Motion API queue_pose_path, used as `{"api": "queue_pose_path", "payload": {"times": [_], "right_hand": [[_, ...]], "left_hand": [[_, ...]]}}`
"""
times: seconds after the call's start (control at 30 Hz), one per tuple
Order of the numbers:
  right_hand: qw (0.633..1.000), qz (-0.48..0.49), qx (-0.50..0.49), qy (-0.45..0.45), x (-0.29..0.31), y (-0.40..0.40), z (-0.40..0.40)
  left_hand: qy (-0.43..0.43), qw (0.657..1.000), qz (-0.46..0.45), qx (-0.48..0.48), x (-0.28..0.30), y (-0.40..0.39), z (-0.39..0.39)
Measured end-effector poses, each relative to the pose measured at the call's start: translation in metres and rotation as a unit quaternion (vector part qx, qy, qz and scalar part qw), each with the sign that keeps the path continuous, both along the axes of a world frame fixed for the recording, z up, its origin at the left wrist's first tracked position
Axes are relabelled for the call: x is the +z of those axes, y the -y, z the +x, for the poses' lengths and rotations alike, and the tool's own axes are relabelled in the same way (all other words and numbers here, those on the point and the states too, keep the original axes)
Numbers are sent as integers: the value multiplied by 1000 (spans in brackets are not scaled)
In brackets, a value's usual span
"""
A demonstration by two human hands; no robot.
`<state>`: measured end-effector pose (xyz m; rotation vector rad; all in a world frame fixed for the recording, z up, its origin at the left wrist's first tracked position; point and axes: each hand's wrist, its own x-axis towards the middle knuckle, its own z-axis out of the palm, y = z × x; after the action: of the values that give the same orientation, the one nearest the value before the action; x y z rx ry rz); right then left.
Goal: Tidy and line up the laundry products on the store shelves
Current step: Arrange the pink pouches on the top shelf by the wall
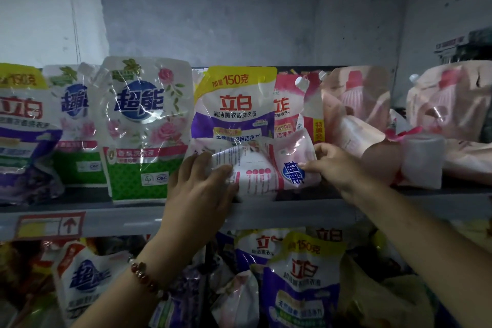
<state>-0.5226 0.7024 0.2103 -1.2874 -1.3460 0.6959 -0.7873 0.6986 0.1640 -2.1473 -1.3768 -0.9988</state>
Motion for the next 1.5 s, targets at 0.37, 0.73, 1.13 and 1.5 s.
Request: {"api": "queue_pose_path", "payload": {"times": [0.37,0.73,1.13,1.5], "right_hand": [[992,108,-29,-56,4,3,-20],[980,173,14,-99,62,10,-28],[964,233,-26,123,134,10,-43],[937,251,36,239,174,-8,-78]], "left_hand": [[-7,1000,17,-21,-4,-7,-13],[36,998,-3,-51,-4,-4,-12],[145,977,-49,-146,18,3,-7],[108,988,-51,-98,24,-13,2]]}}
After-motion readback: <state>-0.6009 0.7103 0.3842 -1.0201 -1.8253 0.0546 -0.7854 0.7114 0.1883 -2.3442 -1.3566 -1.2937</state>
